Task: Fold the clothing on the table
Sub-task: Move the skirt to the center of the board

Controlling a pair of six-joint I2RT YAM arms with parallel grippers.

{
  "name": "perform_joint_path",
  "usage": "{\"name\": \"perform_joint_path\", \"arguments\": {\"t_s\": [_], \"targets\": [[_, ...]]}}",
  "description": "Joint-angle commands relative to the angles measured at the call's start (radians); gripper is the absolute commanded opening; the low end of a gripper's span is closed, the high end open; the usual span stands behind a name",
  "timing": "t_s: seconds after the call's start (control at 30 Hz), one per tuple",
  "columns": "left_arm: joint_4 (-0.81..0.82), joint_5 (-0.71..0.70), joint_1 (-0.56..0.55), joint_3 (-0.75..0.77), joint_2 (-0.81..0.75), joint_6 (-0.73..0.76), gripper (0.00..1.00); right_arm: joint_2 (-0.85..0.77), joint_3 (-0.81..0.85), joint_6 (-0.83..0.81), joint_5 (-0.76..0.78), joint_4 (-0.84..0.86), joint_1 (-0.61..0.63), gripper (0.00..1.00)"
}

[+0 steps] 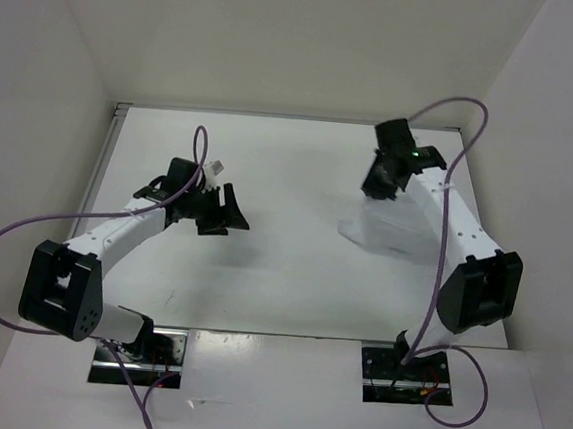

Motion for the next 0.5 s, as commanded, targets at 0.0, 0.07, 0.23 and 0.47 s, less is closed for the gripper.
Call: {"name": "perform_joint_path", "arguments": {"t_s": [0.0,0.07,0.23,0.47], "targets": [[-0.021,-0.055,0.0,0.075,0.02,0.031,0.78,-0.013,0.219,-0.007,-0.15,-0.036,0.241,0.0],[-0.022,-0.079,0.0,0.084,0.02,0.031,0.78,-0.003,0.21,-0.007,-0.203,-0.036,0.325,0.0],[-0.052,-0.121,0.0,0.107,-0.015,0.022,0.79,-0.04,-0.032,0.013,-0.291,-0.096,0.547,0.54],[-0.097,-0.17,0.0,0.173,-0.015,0.049,0.79,-0.239,-0.169,0.126,-0.1,-0.116,0.316,0.65]]}}
